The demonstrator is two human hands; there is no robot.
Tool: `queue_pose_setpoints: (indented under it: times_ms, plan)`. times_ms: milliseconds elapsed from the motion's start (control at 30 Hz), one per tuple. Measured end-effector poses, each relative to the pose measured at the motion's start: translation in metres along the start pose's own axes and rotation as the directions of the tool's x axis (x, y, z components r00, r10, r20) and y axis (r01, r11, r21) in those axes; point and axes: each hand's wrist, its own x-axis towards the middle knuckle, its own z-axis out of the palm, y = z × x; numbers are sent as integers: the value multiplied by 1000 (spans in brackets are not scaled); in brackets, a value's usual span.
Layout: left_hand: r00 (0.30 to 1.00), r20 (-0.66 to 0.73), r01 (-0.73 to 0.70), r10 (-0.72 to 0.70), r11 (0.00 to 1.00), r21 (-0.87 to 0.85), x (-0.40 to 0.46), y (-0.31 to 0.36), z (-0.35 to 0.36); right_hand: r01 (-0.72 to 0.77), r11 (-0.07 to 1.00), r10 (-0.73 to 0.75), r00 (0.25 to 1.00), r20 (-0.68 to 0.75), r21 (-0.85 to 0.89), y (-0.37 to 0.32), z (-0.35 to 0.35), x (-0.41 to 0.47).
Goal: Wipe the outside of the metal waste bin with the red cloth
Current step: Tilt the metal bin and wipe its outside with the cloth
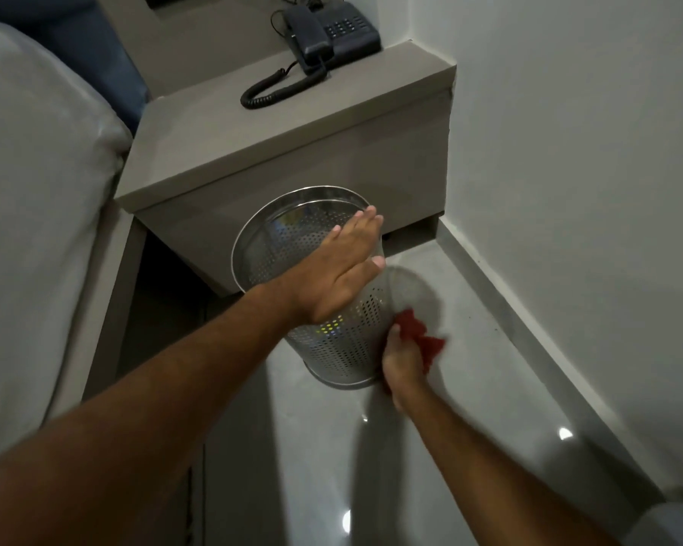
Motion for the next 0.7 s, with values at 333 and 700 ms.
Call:
queue_pose_setpoints:
  times_ms: [333, 700]
  plan:
    - [1000, 5, 27, -27, 994, -109, 0, -8, 3, 528, 849, -524, 837, -158, -17, 8, 20, -27]
    - [940, -201, 178, -274, 901, -396, 30, 34, -5, 292, 926, -302, 953, 3, 239, -126, -9, -34]
